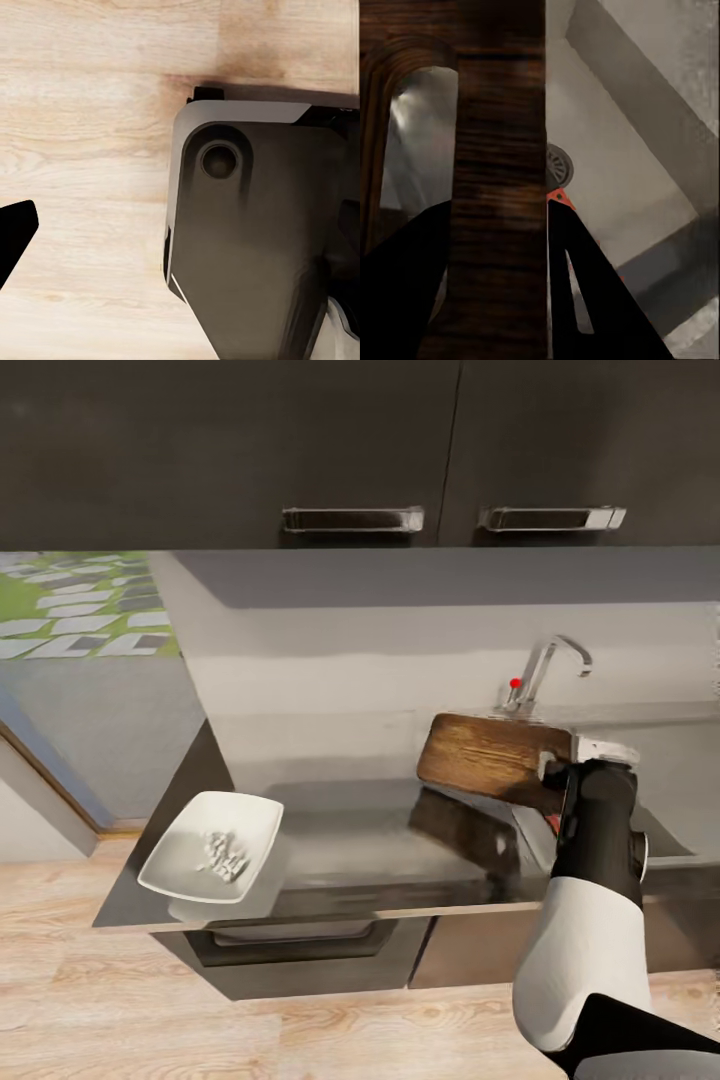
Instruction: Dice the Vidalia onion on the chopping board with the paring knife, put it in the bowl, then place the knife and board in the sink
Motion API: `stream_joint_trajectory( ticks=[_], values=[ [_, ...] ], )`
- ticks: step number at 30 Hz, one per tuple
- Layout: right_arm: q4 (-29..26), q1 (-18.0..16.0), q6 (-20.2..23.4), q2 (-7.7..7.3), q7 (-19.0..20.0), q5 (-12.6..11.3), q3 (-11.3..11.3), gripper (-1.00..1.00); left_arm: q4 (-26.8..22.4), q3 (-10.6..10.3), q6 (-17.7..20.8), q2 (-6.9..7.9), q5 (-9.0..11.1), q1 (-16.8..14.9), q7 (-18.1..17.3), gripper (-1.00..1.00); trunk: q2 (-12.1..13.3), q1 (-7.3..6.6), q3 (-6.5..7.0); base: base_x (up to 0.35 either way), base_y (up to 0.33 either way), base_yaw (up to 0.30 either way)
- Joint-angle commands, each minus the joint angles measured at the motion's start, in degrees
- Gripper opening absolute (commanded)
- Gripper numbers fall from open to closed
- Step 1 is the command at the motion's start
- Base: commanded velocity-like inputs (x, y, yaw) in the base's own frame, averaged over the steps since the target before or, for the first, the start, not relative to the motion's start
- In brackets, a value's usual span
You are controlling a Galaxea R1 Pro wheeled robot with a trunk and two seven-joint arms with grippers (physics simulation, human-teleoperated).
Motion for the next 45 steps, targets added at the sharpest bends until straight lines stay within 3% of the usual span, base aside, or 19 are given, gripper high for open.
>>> stream_joint_trajectory(
  ticks=[1,2,4,5,7,8,10,12,15,22,25,26,28,30,33,35,36,40,45],
  values=[
    [0.51,-0.07,0.21,0.06,-1.32,-1.87,-0.99,-1.00,0.27,-0.45,-0.44,-0.02,0.49,-0.12,0.03,1.00,-0.12,0.03,-0.10,0.000,-0.323,0.000],
    [1.38,-0.07,0.20,0.06,-3.32,-3.52,-1.53,-1.00,0.27,-0.45,-0.44,-0.02,0.49,-0.12,0.03,1.00,-0.12,0.03,-0.10,0.000,-0.323,0.000],
    [4.59,-0.07,-0.13,0.06,-10.45,-9.30,-2.29,-1.00,0.27,-0.45,-0.44,-0.02,0.49,-0.12,0.03,1.00,-0.12,0.03,-0.10,0.000,-0.323,0.000],
    [6.74,-0.07,-0.87,0.06,-16.69,-14.12,-2.56,-1.00,0.27,-0.45,-0.44,-0.02,0.49,-0.12,0.03,1.00,-0.12,0.03,-0.10,0.000,-0.323,0.000],
    [8.62,-0.07,-3.24,0.06,-25.07,-21.23,-2.64,-1.00,0.27,-0.45,-0.44,-0.02,0.49,-0.12,0.03,1.00,-0.12,0.03,-0.10,0.000,-0.323,0.000],
    [10.02,-0.07,-5.70,0.06,-30.96,-26.70,-2.57,-1.00,0.27,-0.45,-0.44,-0.02,0.49,-0.12,0.03,1.00,-0.12,0.03,-0.10,0.000,-0.323,0.000],
    [12.85,-0.07,-8.64,0.06,-37.50,-33.11,-2.45,-1.00,0.27,-0.45,-0.44,-0.02,0.49,-0.12,0.03,1.00,-0.12,0.03,-0.10,0.000,-0.323,0.000],
    [16.00,-0.07,-10.89,0.06,-41.59,-37.53,-2.38,-1.00,0.27,-0.45,-0.44,-0.02,0.49,-0.12,0.03,1.00,-0.12,0.03,-0.10,0.000,-0.323,0.000],
    [18.71,-0.07,-14.49,0.06,-44.12,-40.66,-2.27,-1.00,0.27,-0.45,-0.44,-0.02,0.49,-0.12,0.03,1.00,-0.12,0.03,-0.10,0.000,-0.323,0.000],
    [19.44,-0.07,-16.18,0.06,-46.74,-41.98,-2.21,-1.00,0.27,-0.45,-0.44,-0.02,0.49,-0.12,0.03,1.00,-0.12,0.03,-0.10,0.000,-0.288,0.000],
    [19.55,-0.07,-17.49,0.06,-50.31,-45.61,-2.22,-1.00,0.27,-0.45,-0.44,-0.02,0.49,-0.12,0.03,1.00,-0.12,0.03,-0.10,0.000,-0.046,0.000],
    [19.77,-0.07,-19.18,0.06,-54.34,-48.31,-1.92,-1.00,0.27,-0.45,-0.44,-0.02,0.49,-0.12,0.03,1.00,-0.12,0.03,-0.10,0.000,-0.011,0.000],
    [20.09,-0.07,-21.26,0.06,-58.36,-51.01,0.25,-1.00,0.27,-0.45,-0.44,-0.02,0.49,-0.12,0.03,1.00,-0.12,0.03,-0.10,0.000,-0.006,0.000],
    [20.39,-0.07,-24.59,0.06,-64.17,-55.72,7.40,-1.00,0.27,-0.45,-0.44,-0.02,0.49,-0.12,0.03,1.00,-0.12,0.03,-0.10,0.000,-0.002,0.000],
    [20.47,-0.07,-28.04,0.06,-71.97,-62.81,14.93,-1.00,0.27,-0.45,-0.44,-0.02,0.49,-0.12,0.03,1.00,-0.12,0.03,-0.10,0.000,0.000,0.000],
    [20.50,-0.07,-30.96,0.06,-78.58,-70.33,21.22,-1.00,0.27,-0.45,-0.44,0.00,0.49,-0.12,0.05,1.00,-0.12,0.03,-0.10,0.018,-0.020,0.000],
    [20.50,-0.07,-31.68,0.06,-79.85,-72.15,22.93,-1.00,0.27,-0.45,-0.48,0.02,0.49,-0.12,0.06,1.00,-0.12,0.03,-0.10,0.076,-0.049,0.000],
    [20.11,-0.07,-33.35,0.06,-81.94,-75.64,26.24,-1.00,0.27,-0.45,-0.46,0.06,0.49,-0.12,0.11,1.00,-0.12,0.03,-0.10,0.174,-0.067,0.000],
    [19.81,-0.07,-33.98,0.06,-83.13,-76.00,26.54,-1.00,0.27,-0.45,-0.45,0.07,0.49,-0.12,0.12,1.00,-0.12,0.03,-0.10,0.119,-0.094,0.001]
  ],
)
